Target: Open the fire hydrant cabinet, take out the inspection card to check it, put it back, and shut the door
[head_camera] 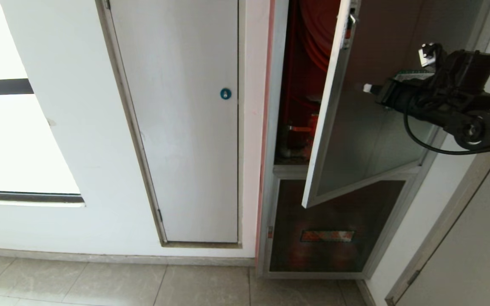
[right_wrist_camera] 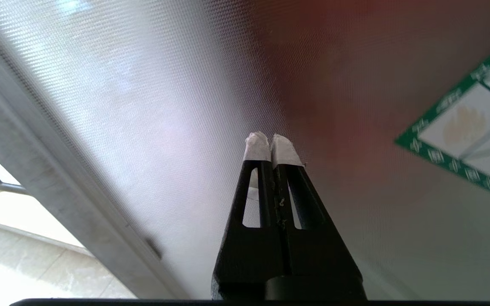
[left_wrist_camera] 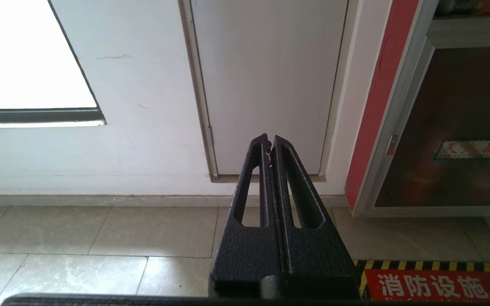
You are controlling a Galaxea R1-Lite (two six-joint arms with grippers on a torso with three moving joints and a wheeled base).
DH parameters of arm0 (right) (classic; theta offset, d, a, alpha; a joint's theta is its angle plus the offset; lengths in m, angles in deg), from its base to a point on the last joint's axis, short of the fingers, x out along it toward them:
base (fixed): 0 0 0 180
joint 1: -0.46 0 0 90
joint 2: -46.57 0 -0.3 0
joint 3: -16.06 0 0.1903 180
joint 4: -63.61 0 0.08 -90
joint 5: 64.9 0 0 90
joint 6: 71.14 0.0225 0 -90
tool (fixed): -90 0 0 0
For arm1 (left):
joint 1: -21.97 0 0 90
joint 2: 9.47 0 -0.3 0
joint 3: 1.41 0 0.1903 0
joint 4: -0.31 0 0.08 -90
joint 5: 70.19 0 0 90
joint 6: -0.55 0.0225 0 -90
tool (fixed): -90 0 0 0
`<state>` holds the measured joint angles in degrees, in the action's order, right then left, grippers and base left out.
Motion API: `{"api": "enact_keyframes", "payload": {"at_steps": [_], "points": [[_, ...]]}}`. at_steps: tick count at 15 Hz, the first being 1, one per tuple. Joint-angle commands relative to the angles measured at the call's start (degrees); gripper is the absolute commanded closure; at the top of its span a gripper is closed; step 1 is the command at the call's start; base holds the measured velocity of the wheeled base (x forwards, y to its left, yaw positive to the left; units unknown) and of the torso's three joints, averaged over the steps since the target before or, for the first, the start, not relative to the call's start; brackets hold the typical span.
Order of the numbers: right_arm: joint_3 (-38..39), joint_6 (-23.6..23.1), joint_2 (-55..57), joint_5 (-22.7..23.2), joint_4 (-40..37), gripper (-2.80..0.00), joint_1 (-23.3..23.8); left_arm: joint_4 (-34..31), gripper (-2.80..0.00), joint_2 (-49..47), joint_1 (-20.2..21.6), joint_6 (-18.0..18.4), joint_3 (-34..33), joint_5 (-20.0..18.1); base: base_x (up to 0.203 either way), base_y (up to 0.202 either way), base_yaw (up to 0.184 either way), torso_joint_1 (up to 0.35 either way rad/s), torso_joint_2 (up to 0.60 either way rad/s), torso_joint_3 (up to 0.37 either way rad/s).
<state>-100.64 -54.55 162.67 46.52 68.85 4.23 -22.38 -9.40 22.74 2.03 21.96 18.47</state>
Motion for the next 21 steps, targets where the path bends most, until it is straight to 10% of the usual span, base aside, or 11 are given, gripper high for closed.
{"api": "enact_keyframes", "payload": {"at_steps": [1, 4, 13, 21], "points": [[-8.6, 0.1, 7.1, 0.1, -2.5, 0.00, -0.3, 0.0, 0.00, -0.1, 0.0, 0.0, -0.4, 0.0, 0.000, 0.000, 0.000, 0.000, 0.00, 0.000], [-19.8, -1.0, 15.9, 0.1, -7.9, 0.00, -0.8, 0.0, 0.00, -0.1, 0.0, 0.0, -0.4, 0.0, 0.000, 0.000, 0.000, 0.000, 0.00, 0.000], [-20.4, -3.5, 16.2, -0.3, -8.8, 0.00, -2.8, 0.0, 0.00, 0.0, 0.0, 0.0, -0.4, 0.0, 0.000, 0.000, 0.000, 0.000, 0.00, 0.000], [1.2, -3.5, -6.3, -0.9, -8.9, 0.00, -2.0, 0.0, 0.00, -0.1, 0.0, 0.0, -0.4, 0.0, 0.000, 0.000, 0.000, 0.000, 0.00, 0.000]]}}
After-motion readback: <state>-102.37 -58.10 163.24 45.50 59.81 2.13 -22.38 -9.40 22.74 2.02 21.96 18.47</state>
